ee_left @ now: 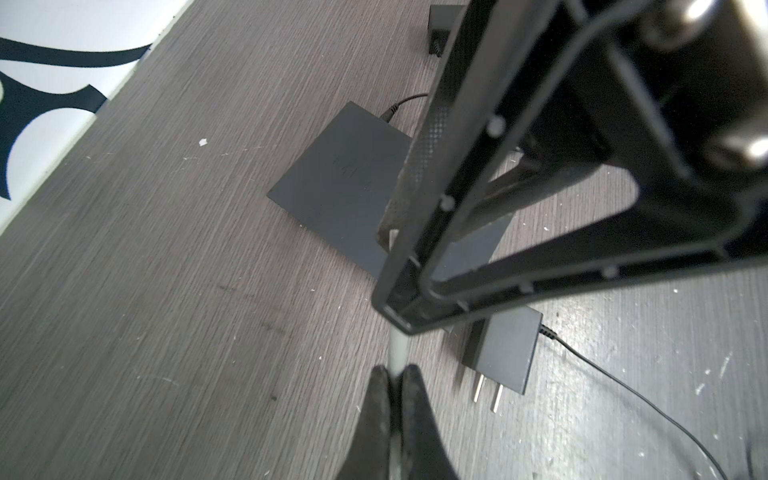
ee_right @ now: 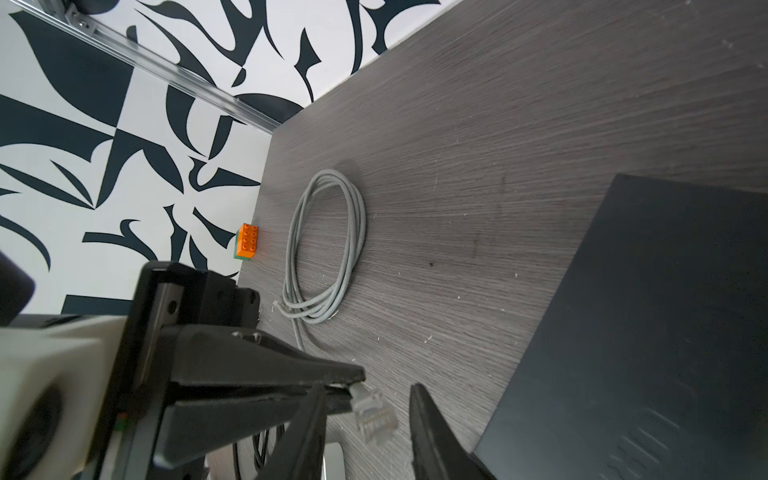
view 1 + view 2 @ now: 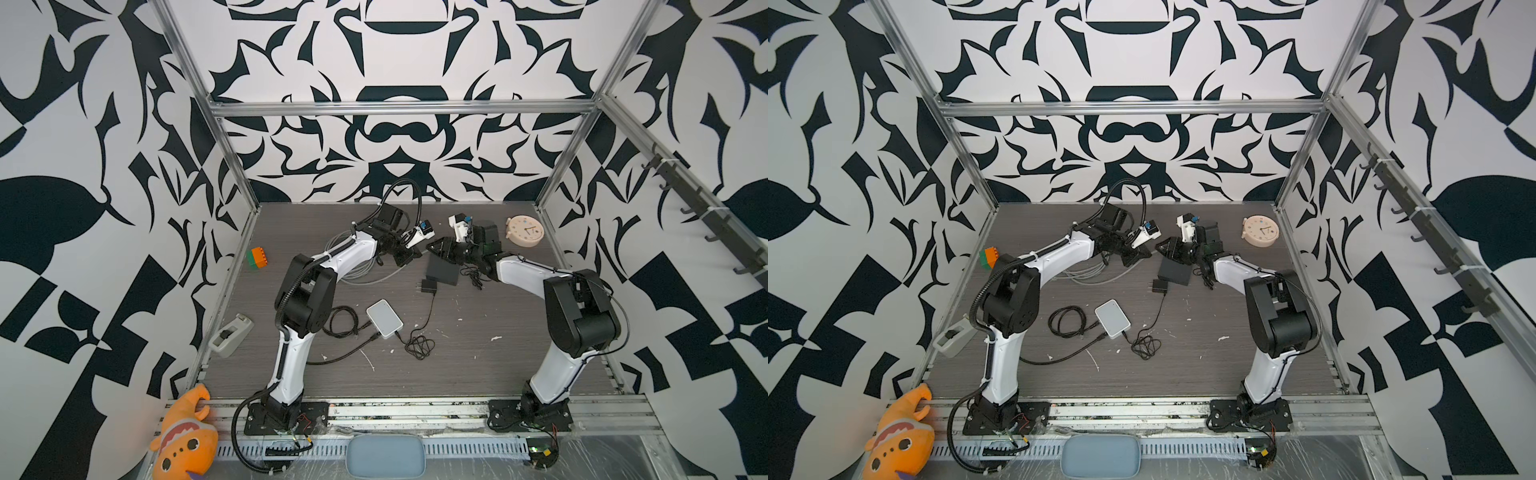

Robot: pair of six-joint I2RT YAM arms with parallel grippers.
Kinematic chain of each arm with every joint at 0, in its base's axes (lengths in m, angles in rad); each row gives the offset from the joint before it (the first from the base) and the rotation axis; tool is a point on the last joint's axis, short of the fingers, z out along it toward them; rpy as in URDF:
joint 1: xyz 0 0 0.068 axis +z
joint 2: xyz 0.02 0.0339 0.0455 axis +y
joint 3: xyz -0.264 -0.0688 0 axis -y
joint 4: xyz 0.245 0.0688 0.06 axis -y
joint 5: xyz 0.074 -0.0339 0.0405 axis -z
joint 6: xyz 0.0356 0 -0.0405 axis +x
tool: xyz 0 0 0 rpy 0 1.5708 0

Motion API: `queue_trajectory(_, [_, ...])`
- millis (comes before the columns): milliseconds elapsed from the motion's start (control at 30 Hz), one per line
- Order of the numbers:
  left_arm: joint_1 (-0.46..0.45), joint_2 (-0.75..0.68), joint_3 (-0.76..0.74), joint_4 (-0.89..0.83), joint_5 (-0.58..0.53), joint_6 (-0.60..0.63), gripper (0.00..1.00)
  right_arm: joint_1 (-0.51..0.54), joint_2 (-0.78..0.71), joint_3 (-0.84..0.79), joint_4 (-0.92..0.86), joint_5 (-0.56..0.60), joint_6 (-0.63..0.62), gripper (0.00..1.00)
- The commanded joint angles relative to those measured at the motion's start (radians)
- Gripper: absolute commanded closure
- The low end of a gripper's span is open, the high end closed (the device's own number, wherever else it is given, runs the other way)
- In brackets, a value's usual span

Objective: Insert the plug into the switch port

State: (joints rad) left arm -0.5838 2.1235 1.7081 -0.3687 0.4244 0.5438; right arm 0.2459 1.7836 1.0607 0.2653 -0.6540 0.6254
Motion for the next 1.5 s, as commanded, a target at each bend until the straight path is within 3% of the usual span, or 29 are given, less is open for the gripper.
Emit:
queue_trajectory(0, [-0.004, -0.019, 0.001, 0.008, 0.02, 0.019, 1.0, 0.001, -0.012, 0.049, 0.008, -0.007, -0.026, 0.66])
queue_trajectory(567, [-0.007, -0.02, -0.015, 0.044, -0.011, 0.004, 1.0, 0.0, 0.028, 0.069, 0.016, -0.097, -0.023, 0.93])
queue_trajectory(700, [-0.002, -0.014, -0.005, 0.044, -0.027, -0.035, 0.77, 0.0, 0.015, 0.06, 0.016, -0.131, -0.061, 0.96])
queue_trajectory(767, [0.011, -0.015, -0.007, 0.047, 0.02, -0.055, 0.75, -0.001, 0.013, 0.056, 0.008, -0.146, -0.095, 0.99])
queue_trajectory(933, [0.058, -0.002, 0.014, 0.001, 0.2, -0.085, 0.58, -0.002, 0.012, 0.028, 0.047, -0.206, -0.219, 0.99])
queue_trajectory(1100, [0.112, 0.049, 0.068, -0.105, 0.425, -0.051, 0.55, -0.013, 0.003, 0.007, 0.053, -0.274, -0.383, 0.99])
queue_trajectory(1233, [0.114, 0.085, 0.099, -0.156, 0.447, -0.025, 0.56, -0.016, -0.001, -0.016, 0.091, -0.351, -0.496, 0.99])
queue_trajectory(1467, [0.116, 0.121, 0.119, -0.212, 0.549, 0.007, 0.55, -0.02, 0.015, -0.015, 0.113, -0.392, -0.563, 0.99])
